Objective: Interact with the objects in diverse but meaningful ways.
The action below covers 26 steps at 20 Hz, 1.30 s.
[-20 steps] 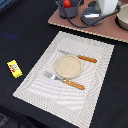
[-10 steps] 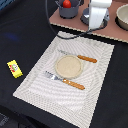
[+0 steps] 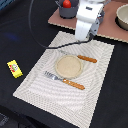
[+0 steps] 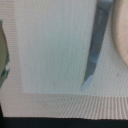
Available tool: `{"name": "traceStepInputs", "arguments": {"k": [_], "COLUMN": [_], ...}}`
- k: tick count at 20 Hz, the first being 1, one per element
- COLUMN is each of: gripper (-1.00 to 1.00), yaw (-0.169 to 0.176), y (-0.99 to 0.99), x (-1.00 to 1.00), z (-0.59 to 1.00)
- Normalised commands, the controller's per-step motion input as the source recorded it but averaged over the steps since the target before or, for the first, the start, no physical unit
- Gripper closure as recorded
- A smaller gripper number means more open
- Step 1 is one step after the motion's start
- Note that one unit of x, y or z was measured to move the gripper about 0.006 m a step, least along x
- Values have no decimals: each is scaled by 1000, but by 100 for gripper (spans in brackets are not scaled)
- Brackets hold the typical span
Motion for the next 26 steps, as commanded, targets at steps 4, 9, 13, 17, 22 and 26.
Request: {"name": "traceStepInputs", "arguments": {"k": [4,9,13,17,22,26], "gripper": [-100,-100,-100,-100,-100,-100], "yaw": [-88,-93,-100,-93,-72,-68], "y": [-576,-553,-499,-363,-274,-264], "x": [-666,-685,-704,-816,-915,-921], "z": [-351,-303,27,419,458,191]}}
